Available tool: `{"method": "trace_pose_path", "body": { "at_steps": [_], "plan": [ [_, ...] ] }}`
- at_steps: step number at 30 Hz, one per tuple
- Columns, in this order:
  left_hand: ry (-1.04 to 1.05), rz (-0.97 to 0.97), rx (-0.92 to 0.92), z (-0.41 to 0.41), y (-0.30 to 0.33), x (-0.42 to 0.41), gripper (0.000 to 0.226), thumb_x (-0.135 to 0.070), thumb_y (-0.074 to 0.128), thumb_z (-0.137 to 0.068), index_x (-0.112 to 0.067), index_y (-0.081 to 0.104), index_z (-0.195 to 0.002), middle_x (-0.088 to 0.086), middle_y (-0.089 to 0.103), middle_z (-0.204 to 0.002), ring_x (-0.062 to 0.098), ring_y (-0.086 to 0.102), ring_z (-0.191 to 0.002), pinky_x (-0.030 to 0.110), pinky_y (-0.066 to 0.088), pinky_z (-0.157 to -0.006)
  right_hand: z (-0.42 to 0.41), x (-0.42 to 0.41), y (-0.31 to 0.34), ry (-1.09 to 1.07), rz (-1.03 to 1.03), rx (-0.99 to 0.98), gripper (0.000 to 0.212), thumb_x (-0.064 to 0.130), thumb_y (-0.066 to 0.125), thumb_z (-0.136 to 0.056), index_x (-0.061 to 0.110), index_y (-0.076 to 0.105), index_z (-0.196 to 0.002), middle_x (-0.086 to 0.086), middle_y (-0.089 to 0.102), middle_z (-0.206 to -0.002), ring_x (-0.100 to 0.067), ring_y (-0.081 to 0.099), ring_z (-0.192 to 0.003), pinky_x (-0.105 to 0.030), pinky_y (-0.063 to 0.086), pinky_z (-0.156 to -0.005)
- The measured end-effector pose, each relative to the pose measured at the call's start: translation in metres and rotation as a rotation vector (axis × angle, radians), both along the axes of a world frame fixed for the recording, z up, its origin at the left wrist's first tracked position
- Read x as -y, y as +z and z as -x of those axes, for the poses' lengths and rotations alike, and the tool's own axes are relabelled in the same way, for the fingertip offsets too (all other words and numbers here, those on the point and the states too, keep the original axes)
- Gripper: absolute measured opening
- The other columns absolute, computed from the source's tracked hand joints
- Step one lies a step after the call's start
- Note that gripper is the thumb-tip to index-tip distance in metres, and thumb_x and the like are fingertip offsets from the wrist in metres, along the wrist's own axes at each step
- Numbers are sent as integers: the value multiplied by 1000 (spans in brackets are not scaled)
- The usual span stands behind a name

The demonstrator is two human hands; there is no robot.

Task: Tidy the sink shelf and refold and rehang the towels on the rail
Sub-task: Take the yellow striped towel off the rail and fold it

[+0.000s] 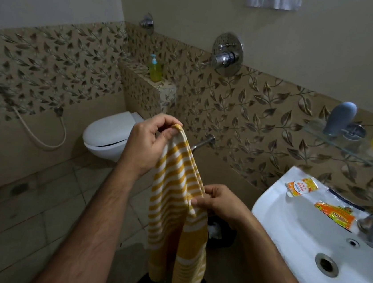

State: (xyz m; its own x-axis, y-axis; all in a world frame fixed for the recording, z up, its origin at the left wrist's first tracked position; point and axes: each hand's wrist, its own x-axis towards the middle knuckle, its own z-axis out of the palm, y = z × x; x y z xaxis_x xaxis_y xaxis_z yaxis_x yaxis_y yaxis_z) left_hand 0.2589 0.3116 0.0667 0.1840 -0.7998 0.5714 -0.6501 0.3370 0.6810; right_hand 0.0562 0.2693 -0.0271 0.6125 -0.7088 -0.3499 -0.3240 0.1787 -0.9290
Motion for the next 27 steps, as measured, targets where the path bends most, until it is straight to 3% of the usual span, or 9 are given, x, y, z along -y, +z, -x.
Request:
{"method": "trace_pose_path", "body": {
  "at_steps": [4, 7, 9, 11, 13, 16, 19, 22, 27],
  "plan": [
    [23, 52, -66, -21, -6, 1, 21, -15, 61, -93, -36, 63, -94, -16, 67, -91, -1, 63, -88, 16, 49, -79, 13, 7, 24, -213, 229, -104, 4, 16, 74, -84, 14, 75, -81, -5, 76, -79, -20, 72, -76, -49, 58, -83],
    [116, 118, -147, -40, -8, 1, 18, -22, 58, -91, -39, 63, -91, -14, 67, -91, 7, 63, -90, 25, 51, -81, 24, 5, 54, -258, 535, -121, 12, 26, 72, -87, 17, 74, -78, 2, 74, -72, -12, 71, -70, -39, 59, -71],
    [176, 159, -185, -48, -6, 5, 16, -25, 57, -91, -40, 62, -90, -15, 66, -90, 7, 62, -90, 27, 50, -83, 16, -3, 56, -192, 683, -188, 24, 32, 69, -87, 15, 68, -71, 1, 66, -61, -9, 61, -58, -34, 50, -58],
    [225, 146, -173, -55, -9, 9, 13, -25, 57, -91, -37, 62, -91, -15, 65, -90, 8, 62, -91, 31, 51, -83, 2, -11, 40, -103, 667, -319, 36, 33, 69, -87, 15, 55, -59, 4, 49, -49, -5, 44, -46, -31, 35, -51],
    [286, 91, -129, -61, -19, 9, 8, -27, 57, -92, -30, 64, -95, -10, 67, -92, 14, 63, -92, 37, 53, -82, 0, -7, 29, -122, 631, -372, 37, 32, 70, -86, 18, 53, -56, 6, 46, -48, -4, 40, -45, -31, 32, -52],
    [347, 28, -161, -66, -34, 3, 8, -20, 60, -94, -26, 64, -96, -8, 67, -92, 15, 64, -91, 31, 52, -79, 12, 8, 44, -260, 685, -303, 23, 29, 71, -86, 22, 65, -66, 9, 62, -58, -4, 56, -57, -30, 43, -58],
    [393, -28, -285, -73, -43, 4, 8, -18, 58, -95, -24, 63, -98, -4, 68, -95, 17, 65, -92, 29, 52, -80, 8, 8, 56, -305, 730, -175, 15, 29, 72, -86, 26, 69, -71, 9, 69, -64, -3, 61, -62, -30, 47, -60],
    [455, -123, -327, -79, -49, 7, 5, -20, 57, -96, -23, 61, -97, -2, 66, -97, 20, 64, -95, 32, 51, -83, -2, 1, 43, -297, 648, -162, 18, 28, 72, -87, 26, 71, -69, 9, 70, -62, 0, 59, -58, -26, 45, -58],
    [498, -303, -466, -76, -69, 7, 12, -22, 56, -97, -15, 63, -102, 2, 65, -98, 23, 63, -99, 31, 49, -84, -12, -2, 41, -352, 427, -12, 22, 26, 69, -90, 11, 73, -75, 1, 70, -65, -10, 62, -61, -26, 48, -59]
  ]
}}
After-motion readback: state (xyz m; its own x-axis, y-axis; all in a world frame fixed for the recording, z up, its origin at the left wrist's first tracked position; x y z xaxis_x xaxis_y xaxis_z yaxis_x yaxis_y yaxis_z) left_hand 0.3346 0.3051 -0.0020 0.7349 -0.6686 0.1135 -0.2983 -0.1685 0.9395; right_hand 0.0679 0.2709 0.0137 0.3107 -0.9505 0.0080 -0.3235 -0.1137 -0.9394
